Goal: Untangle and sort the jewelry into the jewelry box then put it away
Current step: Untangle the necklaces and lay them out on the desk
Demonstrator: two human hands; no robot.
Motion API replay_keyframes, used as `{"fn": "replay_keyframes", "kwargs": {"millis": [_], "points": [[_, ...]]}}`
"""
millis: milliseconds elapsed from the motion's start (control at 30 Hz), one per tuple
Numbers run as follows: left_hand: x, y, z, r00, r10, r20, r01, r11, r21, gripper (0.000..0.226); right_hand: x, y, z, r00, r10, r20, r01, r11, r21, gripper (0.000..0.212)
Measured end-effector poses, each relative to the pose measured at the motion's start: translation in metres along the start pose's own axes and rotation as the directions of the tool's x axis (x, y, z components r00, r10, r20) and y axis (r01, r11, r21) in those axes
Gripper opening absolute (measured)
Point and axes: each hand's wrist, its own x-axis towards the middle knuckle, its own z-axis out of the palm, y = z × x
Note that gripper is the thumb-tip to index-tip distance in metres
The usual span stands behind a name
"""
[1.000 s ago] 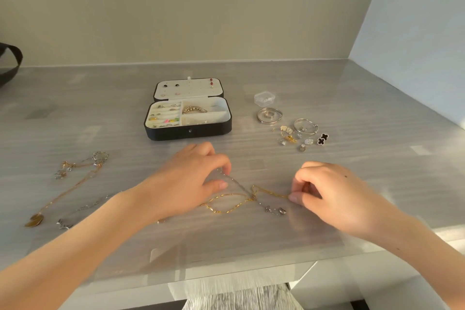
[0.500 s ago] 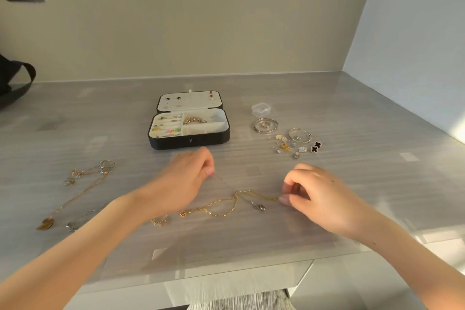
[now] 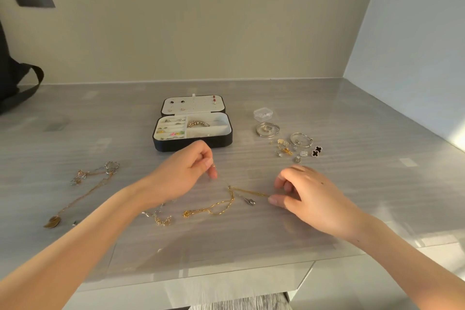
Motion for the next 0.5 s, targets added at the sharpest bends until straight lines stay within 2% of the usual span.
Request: {"fn": "replay_keyframes", "kwargs": {"millis": [200,433,500], "points": [[0.012,0.002,0.005,0.999,-0.007,-0.034,0.004,0.997,-0.083,0.017,0.002,-0.002,-0.001,0.999,-0.004,0.04,0.007,0.999,-0.054,0.014],[0.025,-0.005,0.007,0.999,0.002,-0.035,-0.001,0.999,0.048,0.018,0.024,0.0,-0.001,0.996,0.08,-0.029,-0.083,0.982,-0.168,0.011],[0.026,-0.006,0.007,0.999,0.01,-0.05,-0.005,0.994,0.105,0.015,0.032,-0.002,0.0,0.996,0.043,-0.081,-0.057,0.982,-0.181,0.012]]}}
